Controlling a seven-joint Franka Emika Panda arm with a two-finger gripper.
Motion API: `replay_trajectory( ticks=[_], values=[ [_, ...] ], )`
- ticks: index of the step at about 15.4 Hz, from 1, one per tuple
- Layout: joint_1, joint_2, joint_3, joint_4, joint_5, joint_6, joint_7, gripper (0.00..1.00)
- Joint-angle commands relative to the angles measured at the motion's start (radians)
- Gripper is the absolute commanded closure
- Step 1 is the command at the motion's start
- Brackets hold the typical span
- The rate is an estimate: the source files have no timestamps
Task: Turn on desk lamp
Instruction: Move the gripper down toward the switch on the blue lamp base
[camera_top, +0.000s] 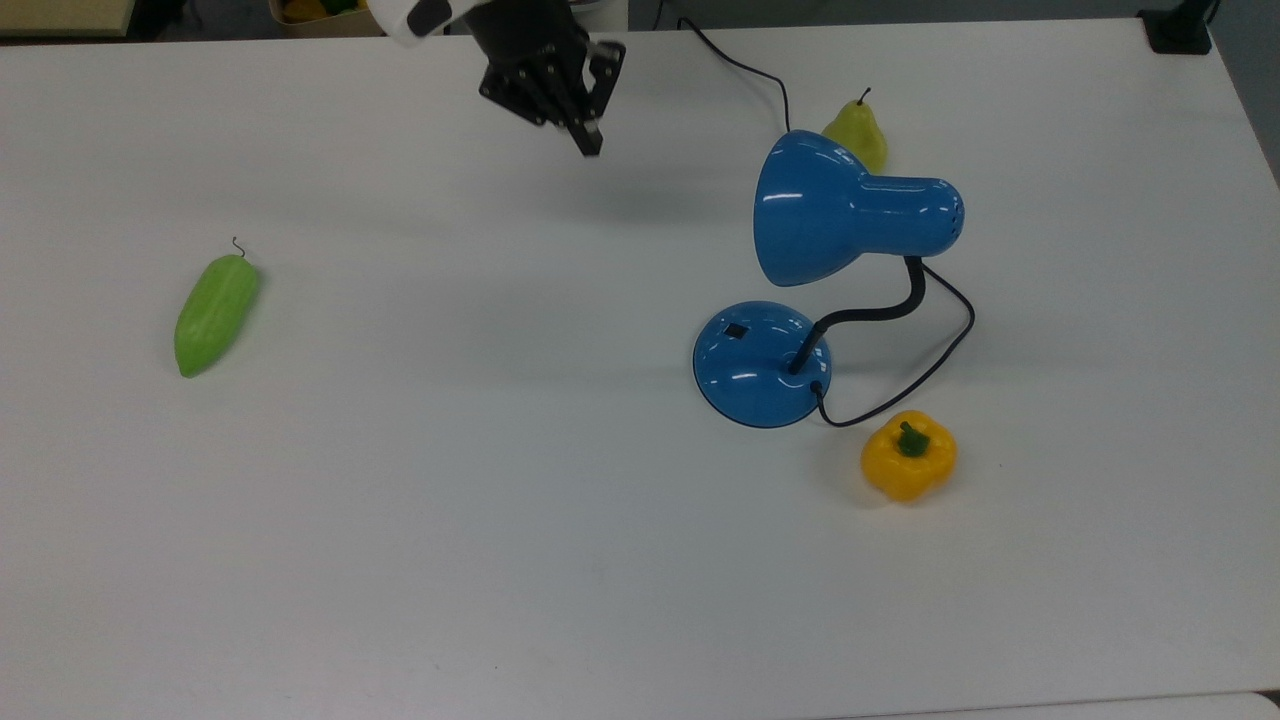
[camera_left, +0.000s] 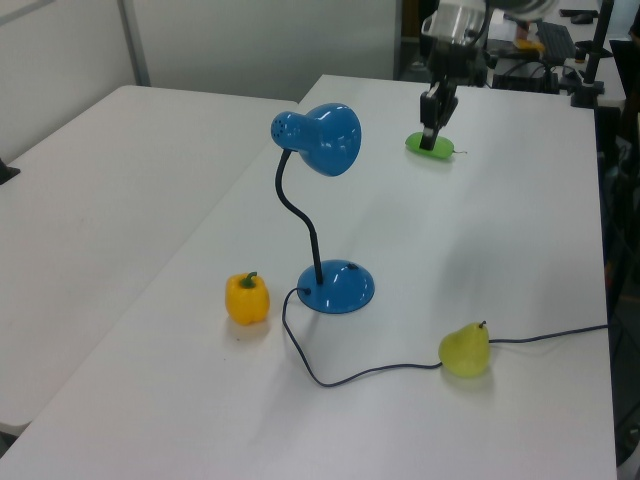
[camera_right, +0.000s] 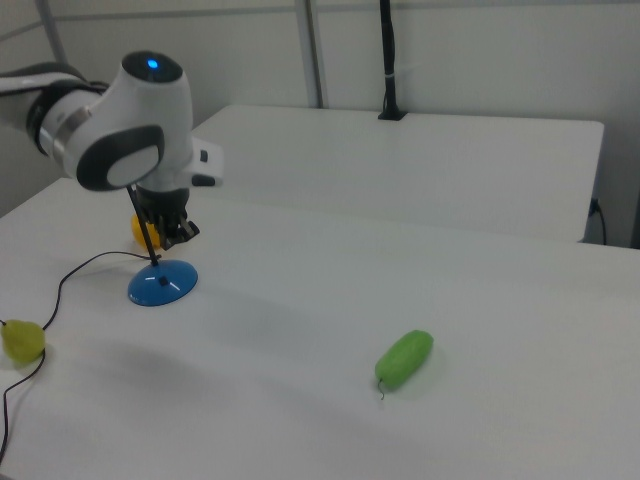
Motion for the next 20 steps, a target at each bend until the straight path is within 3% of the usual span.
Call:
replay_trajectory(
  ticks=[1, 3, 11, 15, 20],
  values=[
    [0.015, 0.021, -0.004, -0.095, 0.151, 0.204, -0.027, 1.00],
    [0.034, 0.076, 0.006, -0.100, 0.188, 0.298, -0.027, 1.00],
    [0.065, 0.249, 0.172, -0.133, 0.194, 0.736, -0.021, 1.00],
    [0.119, 0.312, 0.198, -0.150, 0.191, 0.910, -0.037, 1.00],
    [0.122, 0.328, 0.241, -0.152, 0.189, 0.956, -0.201, 1.00]
  ],
)
